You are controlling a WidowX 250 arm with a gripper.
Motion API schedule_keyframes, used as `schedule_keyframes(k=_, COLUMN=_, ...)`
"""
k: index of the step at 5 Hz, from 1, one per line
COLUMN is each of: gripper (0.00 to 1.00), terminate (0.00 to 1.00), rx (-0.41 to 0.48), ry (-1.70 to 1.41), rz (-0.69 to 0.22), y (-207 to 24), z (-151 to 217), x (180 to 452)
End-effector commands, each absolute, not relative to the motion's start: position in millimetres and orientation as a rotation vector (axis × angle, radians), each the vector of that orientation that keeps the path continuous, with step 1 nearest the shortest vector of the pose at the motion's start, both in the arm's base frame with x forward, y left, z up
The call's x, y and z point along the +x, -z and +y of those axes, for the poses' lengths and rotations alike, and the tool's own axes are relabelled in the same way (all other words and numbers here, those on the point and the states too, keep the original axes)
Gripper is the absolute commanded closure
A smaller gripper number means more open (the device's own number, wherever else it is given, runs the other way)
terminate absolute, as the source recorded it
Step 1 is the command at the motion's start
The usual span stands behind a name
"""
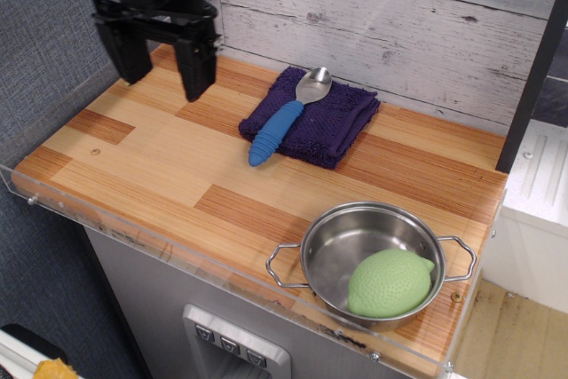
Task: Place the spatula over the violet cloth
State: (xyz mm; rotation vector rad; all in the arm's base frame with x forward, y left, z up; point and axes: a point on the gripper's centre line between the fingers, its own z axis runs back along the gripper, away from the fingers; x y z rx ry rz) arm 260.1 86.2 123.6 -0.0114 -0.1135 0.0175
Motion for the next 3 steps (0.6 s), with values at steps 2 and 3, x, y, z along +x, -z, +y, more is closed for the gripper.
schedule_keyframes(k=2, gripper=0.0, terminate=0.0, rx=0.042, ry=0.078, rz=-0.104, y=-138.3, z=95.7, x=246.2)
schedule_keyframes(k=3, gripper=0.0, terminate=1.0, rx=0.042, ry=0.078, rz=-0.104, y=-138.3, z=95.7, x=246.2)
